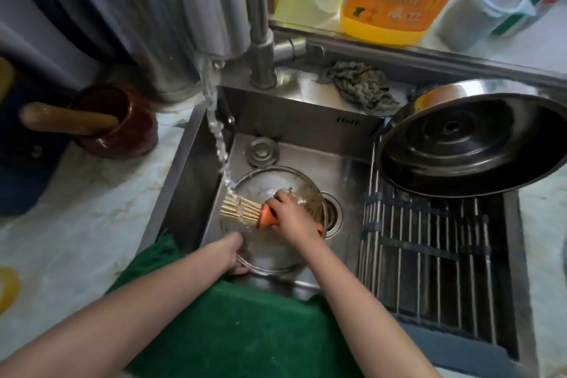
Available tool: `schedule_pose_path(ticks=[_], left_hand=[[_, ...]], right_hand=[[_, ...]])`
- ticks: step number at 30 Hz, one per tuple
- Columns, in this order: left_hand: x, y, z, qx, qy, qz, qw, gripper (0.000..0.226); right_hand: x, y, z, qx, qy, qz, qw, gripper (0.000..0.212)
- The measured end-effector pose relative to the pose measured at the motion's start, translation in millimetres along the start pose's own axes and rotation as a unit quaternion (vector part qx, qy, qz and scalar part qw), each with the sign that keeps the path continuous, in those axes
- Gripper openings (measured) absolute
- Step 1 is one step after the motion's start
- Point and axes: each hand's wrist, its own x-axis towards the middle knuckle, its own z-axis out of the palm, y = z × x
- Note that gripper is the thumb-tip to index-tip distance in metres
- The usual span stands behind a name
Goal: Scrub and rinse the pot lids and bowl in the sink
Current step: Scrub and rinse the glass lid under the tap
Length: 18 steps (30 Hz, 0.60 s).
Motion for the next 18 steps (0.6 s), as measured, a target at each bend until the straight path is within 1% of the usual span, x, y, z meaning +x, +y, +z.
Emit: schedule_pose_path(ticks=[1,2,3,4,5,6,7,8,9,11,12,13,14,15,16,17,18], left_hand=[[-7.7,-0.4,1.9,0.004,0.005,0.015,1.000,0.032],[-3.5,-1.6,5.3,0.046,-0.003,0.044,0.998,0.028],[5.0,-0.8,4.4,0.038,0.019,0.050,0.998,0.023],[38.7,-0.5,7.2,0.036,0.020,0.073,0.996,0.038],[43.7,3.0,9.9,0.077,0.056,0.093,0.991,0.063],[42.4,6.9,10.7,0.160,0.090,0.113,0.977,0.075],[31.3,6.5,15.0,0.244,0.141,0.165,0.945,0.074],[18.9,5.9,19.4,0.298,0.170,0.221,0.913,0.071],[7.0,4.5,24.7,0.331,0.182,0.291,0.879,0.069],[7.3,2.3,36.0,0.389,0.172,0.404,0.810,0.068],[20.4,-0.8,38.0,0.419,0.165,0.454,0.768,0.068],[27.0,-0.6,38.9,0.442,0.169,0.472,0.744,0.066],[35.1,-0.2,38.5,0.462,0.174,0.501,0.711,0.065],[41.2,7.8,35.7,0.484,0.179,0.528,0.675,0.066],[46.1,15.8,33.9,0.486,0.168,0.573,0.638,0.066],[51.4,28.6,31.4,0.484,0.151,0.612,0.607,0.062],[55.6,42.0,29.1,0.478,0.127,0.642,0.587,0.055]], right_hand=[[-0.5,0.3,2.3,0.000,0.009,0.009,1.000,0.041],[-0.5,3.8,5.5,0.013,0.022,0.031,0.999,0.039],[-1.7,2.8,7.6,0.034,0.032,0.060,0.997,0.038],[-1.4,6.2,10.8,0.065,0.043,0.090,0.993,0.036],[-1.0,7.5,12.2,0.096,0.057,0.115,0.987,0.035],[0.6,7.8,12.7,0.118,0.067,0.135,0.981,0.035],[2.2,7.8,13.4,0.135,0.076,0.152,0.976,0.036],[3.2,8.1,14.4,0.150,0.086,0.166,0.971,0.037],[4.3,7.9,15.2,0.169,0.097,0.179,0.964,0.037],[6.2,7.6,18.3,0.224,0.120,0.214,0.943,0.035],[7.7,8.2,22.1,0.250,0.130,0.231,0.931,0.034],[10.0,8.7,24.6,0.273,0.139,0.245,0.920,0.033],[10.8,11.0,28.8,0.294,0.149,0.259,0.908,0.032],[16.2,14.4,33.1,0.320,0.168,0.272,0.892,0.030],[19.8,18.4,35.9,0.350,0.188,0.288,0.871,0.026],[25.1,22.0,38.4,0.391,0.203,0.304,0.845,0.020],[28.8,24.4,40.2,0.442,0.211,0.316,0.812,0.012]])
